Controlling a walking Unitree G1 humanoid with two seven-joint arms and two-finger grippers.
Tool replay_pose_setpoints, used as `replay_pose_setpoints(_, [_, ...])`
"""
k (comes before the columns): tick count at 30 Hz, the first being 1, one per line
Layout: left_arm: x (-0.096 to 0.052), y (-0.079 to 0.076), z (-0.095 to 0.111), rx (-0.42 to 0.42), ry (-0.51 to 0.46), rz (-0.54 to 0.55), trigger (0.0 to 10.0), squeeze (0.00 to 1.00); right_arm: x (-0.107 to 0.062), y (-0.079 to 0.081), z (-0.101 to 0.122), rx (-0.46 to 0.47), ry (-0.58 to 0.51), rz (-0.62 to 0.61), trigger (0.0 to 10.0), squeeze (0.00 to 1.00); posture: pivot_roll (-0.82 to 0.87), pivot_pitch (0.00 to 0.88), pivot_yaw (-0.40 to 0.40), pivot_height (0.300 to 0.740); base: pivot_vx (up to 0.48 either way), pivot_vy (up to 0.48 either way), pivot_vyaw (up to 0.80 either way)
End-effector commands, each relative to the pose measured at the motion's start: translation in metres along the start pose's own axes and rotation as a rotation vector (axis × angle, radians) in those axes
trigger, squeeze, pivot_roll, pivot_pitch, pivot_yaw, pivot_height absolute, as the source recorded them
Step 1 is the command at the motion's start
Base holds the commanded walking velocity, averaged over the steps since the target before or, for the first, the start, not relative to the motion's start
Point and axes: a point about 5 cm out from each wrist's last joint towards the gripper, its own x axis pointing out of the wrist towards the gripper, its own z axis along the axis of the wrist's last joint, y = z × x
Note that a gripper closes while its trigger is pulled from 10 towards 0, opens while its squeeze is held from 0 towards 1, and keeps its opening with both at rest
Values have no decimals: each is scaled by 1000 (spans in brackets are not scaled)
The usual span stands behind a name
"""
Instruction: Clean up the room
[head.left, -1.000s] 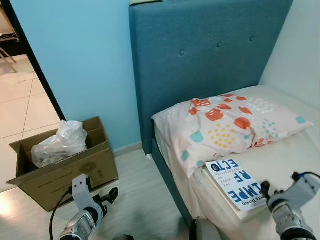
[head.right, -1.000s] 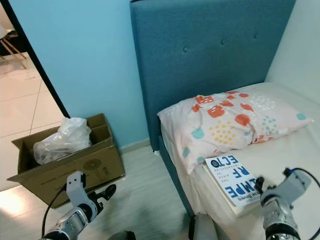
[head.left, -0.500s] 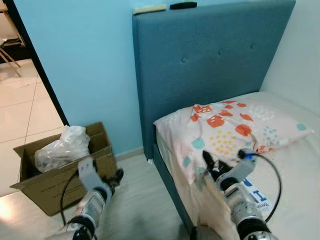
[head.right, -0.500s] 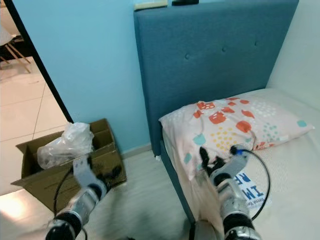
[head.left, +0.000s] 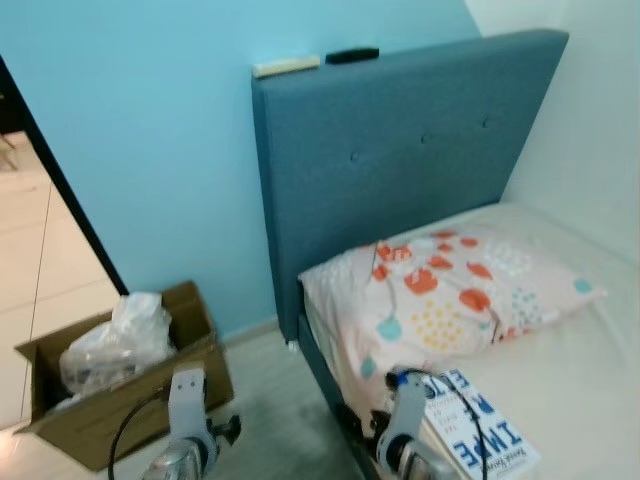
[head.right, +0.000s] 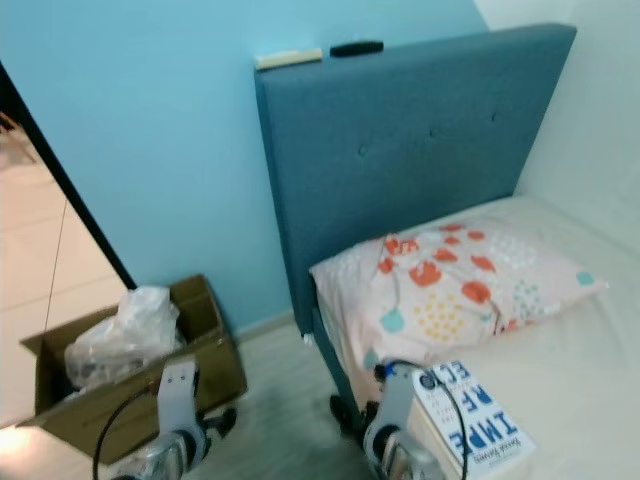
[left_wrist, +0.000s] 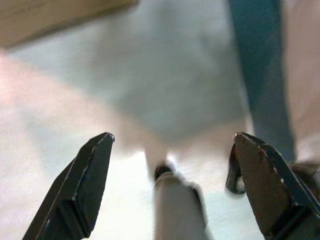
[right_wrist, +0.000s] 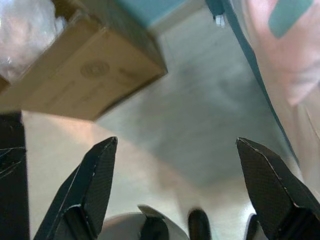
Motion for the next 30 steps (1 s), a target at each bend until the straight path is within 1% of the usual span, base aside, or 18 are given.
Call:
replay_pose_setpoints(1, [-2,8,-5,26,25,30,10000,0,-3,-3,-13,-36,68,-21,10000,0,5,0,2,720,0,0,0])
replay_pose_setpoints(4, [-3,10,-10,40,41,36,10000,0,-5,-5,-17,-51,89,-29,10000,0,6,0,0,725,0,0,0])
replay_pose_setpoints(6, [-4,13,-18,91,74,37,10000,0,-9,-8,-28,-67,136,-50,10000,0,6,0,-5,734,0,0,0])
replay_pose_setpoints(8, [-5,12,-22,126,90,32,10000,0,-13,-13,-37,-74,175,-83,10000,0,9,0,-7,740,0,0,0])
replay_pose_setpoints(11, [-5,11,-23,138,91,29,10000,0,-16,-16,-43,-80,200,-106,10000,0,11,0,-9,740,0,0,0])
replay_pose_setpoints(15, [-4,7,-21,144,89,24,10000,0,-25,-27,-56,-130,259,-203,10000,0,11,0,-10,740,0,0,0])
replay_pose_setpoints(20, [-3,2,-19,144,91,11,10000,0,-34,-35,-68,-123,313,-257,10000,0,9,0,-12,740,-324,0,0])
replay_pose_setpoints(26, [-2,0,-19,155,91,3,10000,0,-38,-38,-74,-123,331,-272,10000,0,7,0,-12,740,-400,0,0])
replay_pose_setpoints(30, [-2,0,-21,179,99,-4,10000,0,-41,-40,-79,-155,362,-288,10000,0,-2,0,-7,740,-405,0,0])
